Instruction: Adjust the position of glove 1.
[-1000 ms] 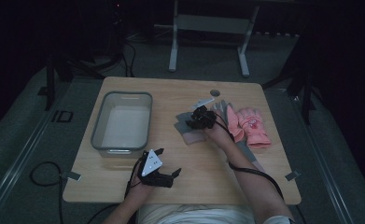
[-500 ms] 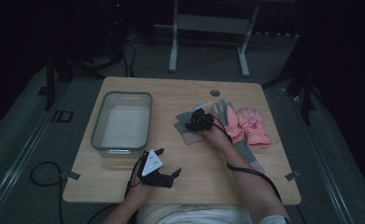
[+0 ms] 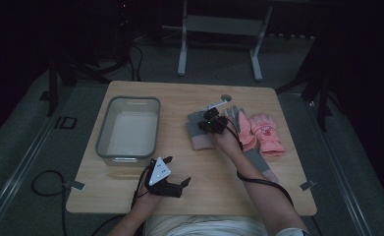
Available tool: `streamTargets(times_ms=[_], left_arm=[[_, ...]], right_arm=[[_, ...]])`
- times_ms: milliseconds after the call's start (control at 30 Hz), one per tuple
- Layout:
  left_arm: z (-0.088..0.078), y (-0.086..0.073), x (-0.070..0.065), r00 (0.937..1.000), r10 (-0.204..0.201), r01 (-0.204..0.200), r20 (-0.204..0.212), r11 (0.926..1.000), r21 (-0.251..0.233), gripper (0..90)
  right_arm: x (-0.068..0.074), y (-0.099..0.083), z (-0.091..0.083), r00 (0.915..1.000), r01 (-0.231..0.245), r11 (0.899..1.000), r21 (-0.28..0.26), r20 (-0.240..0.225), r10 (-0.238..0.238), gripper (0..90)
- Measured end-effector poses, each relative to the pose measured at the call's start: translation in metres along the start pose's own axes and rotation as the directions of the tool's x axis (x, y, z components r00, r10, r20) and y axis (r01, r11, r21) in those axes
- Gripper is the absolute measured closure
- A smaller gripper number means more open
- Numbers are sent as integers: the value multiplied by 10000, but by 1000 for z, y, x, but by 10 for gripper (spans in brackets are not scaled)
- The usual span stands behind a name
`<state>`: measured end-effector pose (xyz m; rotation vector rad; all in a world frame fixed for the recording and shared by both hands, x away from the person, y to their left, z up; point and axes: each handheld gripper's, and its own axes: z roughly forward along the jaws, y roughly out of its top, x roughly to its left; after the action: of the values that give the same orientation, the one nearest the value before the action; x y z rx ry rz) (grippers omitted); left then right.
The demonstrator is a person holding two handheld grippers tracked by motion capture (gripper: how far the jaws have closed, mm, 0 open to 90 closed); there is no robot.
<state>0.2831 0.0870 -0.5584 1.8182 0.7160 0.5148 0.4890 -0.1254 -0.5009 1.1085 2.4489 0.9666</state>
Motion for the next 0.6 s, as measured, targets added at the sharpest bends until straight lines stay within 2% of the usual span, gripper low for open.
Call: streamTargets(times_ms=[67, 133, 167, 233, 333, 367, 467, 600], left_arm=[[0, 0, 0, 10000, 23, -23, -26, 10000, -11, 20], [0, 0, -1, 10000, -7, 7, -36, 10000, -29, 20], [0, 0, 0, 10000, 28, -28, -55, 10000, 2, 20], [0, 0, -1, 10000, -13, 12, -64, 10000, -10, 20], [0, 0, -1, 10000, -12, 12, -46, 10000, 10, 20], [1, 0, -1, 10000, 2, -2, -51, 10000, 4, 20], [1, 0, -1, 10000, 34, -34, -56, 10000, 12, 20], [1, 0, 0, 10000, -15, 16, -51, 10000, 37, 20]], right_arm=[[4, 4, -14, 9998, -94, 9998, -186, 147, 97, 861], [6, 5, -19, 9998, -129, 9996, -237, 158, 133, 861], [15, 4, -38, 9989, -241, 9977, -637, 375, 266, 861], [21, 2, -53, 9981, -373, 9947, -960, 463, 419, 861], [29, 0, -66, 9966, -165, 9934, -1132, 786, 255, 860], [34, -3, -79, 9965, -386, 9905, -1321, 681, 480, 861], [44, -11, -96, 9959, -400, 9885, -1460, 749, 514, 860], [56, -29, -117, 9940, -780, 9815, -1747, 621, 900, 860]])
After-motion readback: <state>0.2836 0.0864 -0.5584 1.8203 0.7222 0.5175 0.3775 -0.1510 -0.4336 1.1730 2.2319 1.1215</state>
